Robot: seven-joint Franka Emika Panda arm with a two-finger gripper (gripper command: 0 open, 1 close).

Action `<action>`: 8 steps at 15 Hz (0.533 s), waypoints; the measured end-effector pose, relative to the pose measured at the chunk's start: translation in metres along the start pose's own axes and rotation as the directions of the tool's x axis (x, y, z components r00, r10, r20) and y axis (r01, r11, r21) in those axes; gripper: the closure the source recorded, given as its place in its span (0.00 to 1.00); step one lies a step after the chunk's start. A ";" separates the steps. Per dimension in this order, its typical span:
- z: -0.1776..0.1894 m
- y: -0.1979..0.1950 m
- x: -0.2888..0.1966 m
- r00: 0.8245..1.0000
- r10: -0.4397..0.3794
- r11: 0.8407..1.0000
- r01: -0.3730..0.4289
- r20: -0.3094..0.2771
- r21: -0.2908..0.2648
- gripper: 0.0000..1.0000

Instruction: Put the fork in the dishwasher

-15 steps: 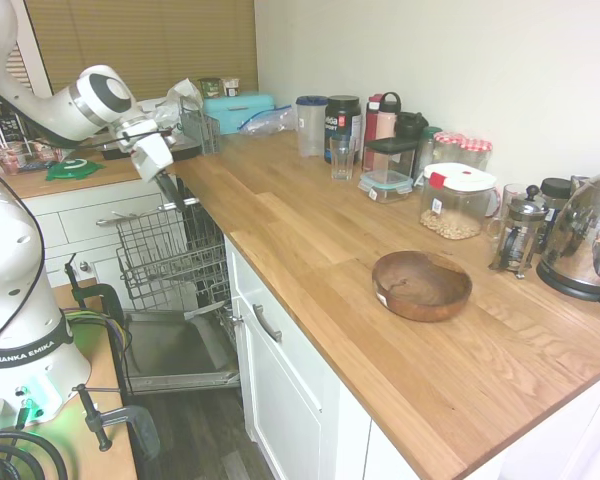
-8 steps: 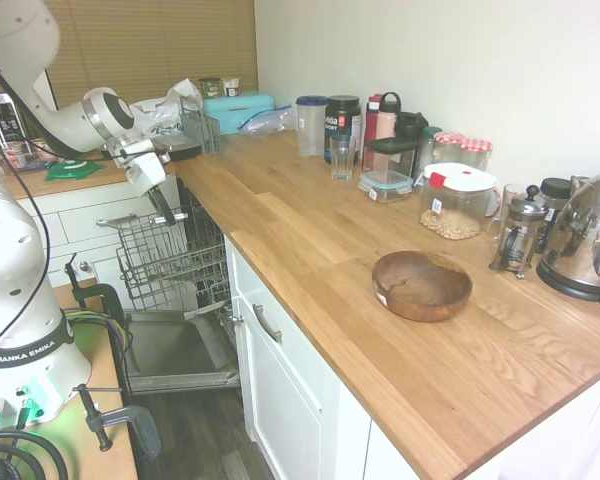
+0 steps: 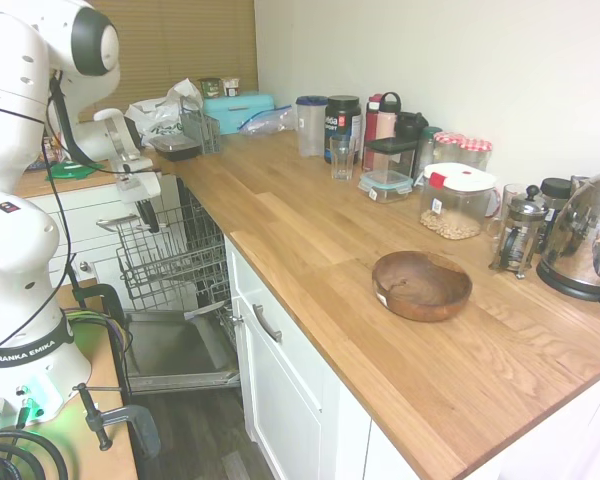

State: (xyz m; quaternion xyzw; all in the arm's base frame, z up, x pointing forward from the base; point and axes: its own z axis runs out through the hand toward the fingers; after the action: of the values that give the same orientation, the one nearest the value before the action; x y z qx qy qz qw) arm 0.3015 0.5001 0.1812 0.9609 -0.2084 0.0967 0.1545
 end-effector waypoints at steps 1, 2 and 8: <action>0.016 -0.019 -0.001 0.999 -0.025 1.000 0.025 0.023 -0.003 1.00; 0.027 -0.036 -0.004 0.998 -0.049 0.999 0.049 0.042 -0.002 1.00; -0.024 -0.087 -0.011 0.997 -0.075 0.991 0.072 0.024 0.110 0.00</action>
State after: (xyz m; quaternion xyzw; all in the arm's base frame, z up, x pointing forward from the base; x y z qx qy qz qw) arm 0.3267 0.5878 0.1787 0.9762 -0.1695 0.0885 0.1021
